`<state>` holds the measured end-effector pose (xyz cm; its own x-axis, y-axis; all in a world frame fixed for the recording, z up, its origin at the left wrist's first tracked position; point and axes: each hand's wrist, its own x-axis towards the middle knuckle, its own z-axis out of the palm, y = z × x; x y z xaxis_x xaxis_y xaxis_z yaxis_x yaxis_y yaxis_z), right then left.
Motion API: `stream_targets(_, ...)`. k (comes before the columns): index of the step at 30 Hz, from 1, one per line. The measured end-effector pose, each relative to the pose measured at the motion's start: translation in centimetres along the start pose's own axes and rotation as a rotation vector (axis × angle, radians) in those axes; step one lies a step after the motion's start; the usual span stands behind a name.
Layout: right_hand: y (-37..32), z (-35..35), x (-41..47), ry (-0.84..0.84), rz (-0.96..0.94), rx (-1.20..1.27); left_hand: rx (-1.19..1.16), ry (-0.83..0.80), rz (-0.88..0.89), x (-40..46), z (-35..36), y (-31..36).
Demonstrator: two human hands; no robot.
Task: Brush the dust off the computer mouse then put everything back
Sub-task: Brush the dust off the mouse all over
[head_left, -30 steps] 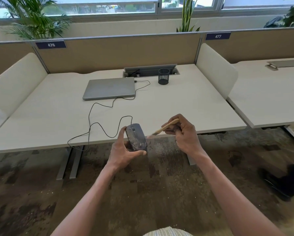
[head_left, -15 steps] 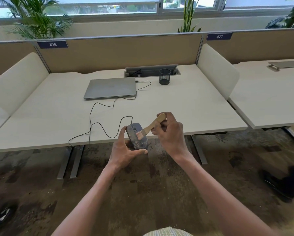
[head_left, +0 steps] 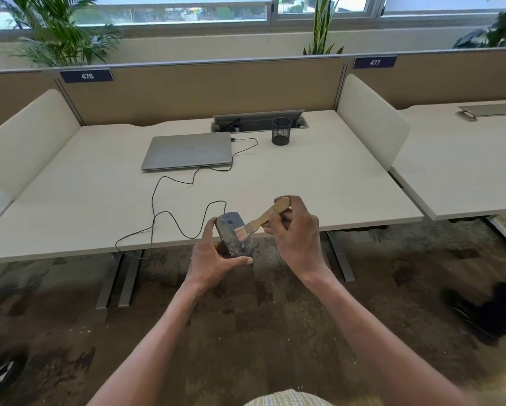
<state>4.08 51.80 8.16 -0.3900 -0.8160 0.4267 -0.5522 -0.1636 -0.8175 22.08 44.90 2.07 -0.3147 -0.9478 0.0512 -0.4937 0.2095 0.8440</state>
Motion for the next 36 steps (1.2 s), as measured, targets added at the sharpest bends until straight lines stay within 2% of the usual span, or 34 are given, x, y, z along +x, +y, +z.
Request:
stream_targets(7,1.2,-0.2,-1.2,-0.035,0.050,-0.028,0.004,0.021,-0.021,-0.1,-0.1,-0.2)
stream_targets(12,0.8,-0.2,-0.7,0.018,0.030,-0.027,0.027,0.034,-0.034,-0.1,-0.3,-0.1)
stream_targets(22,1.9,-0.3,-2.0,-0.065,0.068,-0.005,-0.005,0.042,-0.053,-0.1,-0.6,-0.4)
stream_targets(26,2.0,-0.4,-1.8,-0.035,0.041,0.007,-0.013,0.037,-0.062,0.3,-0.5,-0.5)
stream_targets(36,2.8,-0.6,-3.1,-0.094,0.014,0.031,-0.002,0.033,-0.055,0.2,-0.8,-0.9)
